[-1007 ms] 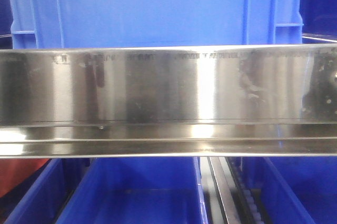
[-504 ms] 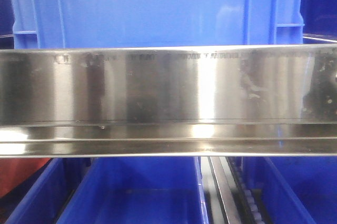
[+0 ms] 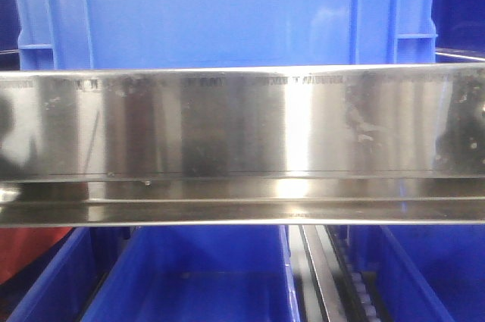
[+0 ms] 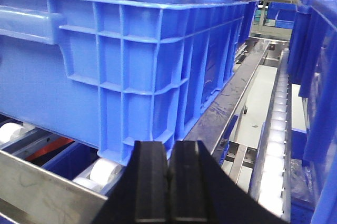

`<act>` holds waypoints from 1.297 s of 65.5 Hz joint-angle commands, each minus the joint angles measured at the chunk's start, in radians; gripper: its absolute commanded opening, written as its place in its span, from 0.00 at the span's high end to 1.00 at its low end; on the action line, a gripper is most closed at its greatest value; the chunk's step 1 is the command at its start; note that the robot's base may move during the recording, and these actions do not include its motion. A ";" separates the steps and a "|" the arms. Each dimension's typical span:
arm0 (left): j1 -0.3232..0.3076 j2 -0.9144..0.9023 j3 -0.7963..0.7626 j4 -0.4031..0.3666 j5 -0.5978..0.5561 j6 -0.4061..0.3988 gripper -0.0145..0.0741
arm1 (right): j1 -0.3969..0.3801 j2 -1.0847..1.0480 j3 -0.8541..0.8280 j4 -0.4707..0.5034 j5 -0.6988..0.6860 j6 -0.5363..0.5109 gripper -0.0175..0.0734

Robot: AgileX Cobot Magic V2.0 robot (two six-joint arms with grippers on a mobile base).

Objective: Place valve from conveyor to right shelf box

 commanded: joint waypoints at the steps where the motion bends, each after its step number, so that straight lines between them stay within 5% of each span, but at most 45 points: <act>1: 0.005 -0.005 0.041 -0.008 -0.149 -0.007 0.96 | -0.002 -0.002 0.000 -0.011 -0.017 -0.003 0.98; 85: 0.005 -0.005 0.041 -0.008 -0.124 -0.007 0.96 | -0.029 -0.040 0.009 -0.011 -0.029 -0.003 0.98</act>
